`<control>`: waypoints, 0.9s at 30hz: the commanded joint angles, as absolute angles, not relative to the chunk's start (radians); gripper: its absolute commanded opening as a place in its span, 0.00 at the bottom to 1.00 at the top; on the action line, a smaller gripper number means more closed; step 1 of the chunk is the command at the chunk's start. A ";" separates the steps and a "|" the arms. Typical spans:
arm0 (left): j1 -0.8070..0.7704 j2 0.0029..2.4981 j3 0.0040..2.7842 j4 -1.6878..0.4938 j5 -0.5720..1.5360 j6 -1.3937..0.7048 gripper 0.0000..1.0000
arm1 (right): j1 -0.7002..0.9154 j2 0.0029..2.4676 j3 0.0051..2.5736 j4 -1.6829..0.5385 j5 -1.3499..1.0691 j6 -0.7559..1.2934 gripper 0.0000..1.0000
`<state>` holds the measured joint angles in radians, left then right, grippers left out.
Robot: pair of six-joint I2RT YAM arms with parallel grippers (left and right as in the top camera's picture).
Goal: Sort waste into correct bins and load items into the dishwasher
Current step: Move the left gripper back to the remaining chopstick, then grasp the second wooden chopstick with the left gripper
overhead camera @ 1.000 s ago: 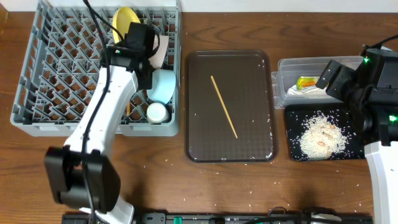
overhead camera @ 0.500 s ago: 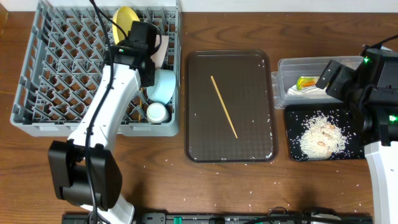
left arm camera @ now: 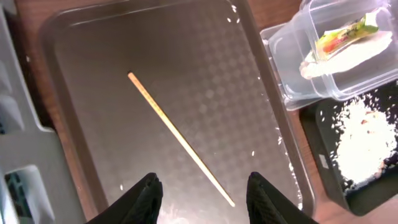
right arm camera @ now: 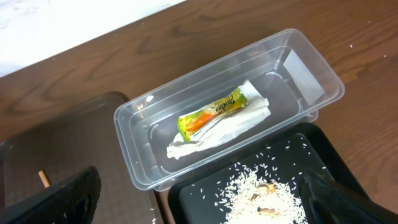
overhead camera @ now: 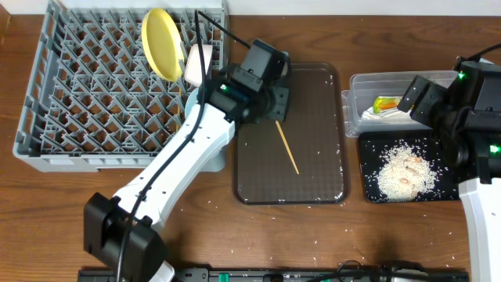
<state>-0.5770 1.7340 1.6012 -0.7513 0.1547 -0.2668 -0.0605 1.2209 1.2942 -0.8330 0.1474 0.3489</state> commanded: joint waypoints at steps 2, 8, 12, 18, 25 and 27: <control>-0.566 1.795 1.805 -0.896 0.119 -0.312 0.45 | -0.064 1.219 1.307 -0.831 0.157 0.359 0.99; -0.567 1.932 2.009 -1.082 0.111 -0.282 0.45 | -0.064 1.219 1.307 -0.831 0.157 0.359 0.99; -0.567 2.003 2.017 -1.125 0.112 -0.288 0.45 | -0.064 1.219 1.307 -0.831 0.157 0.359 0.99; -0.569 2.135 2.016 -1.114 0.111 -0.321 0.44 | -0.064 1.219 1.307 -0.831 0.157 0.359 0.99; -0.580 2.261 2.015 -1.081 0.108 -0.401 0.33 | -0.064 1.219 1.307 -0.831 0.157 0.359 0.99; -0.580 2.291 2.014 -1.075 0.096 -0.473 0.33 | -0.064 1.219 1.307 -0.831 0.157 0.359 0.99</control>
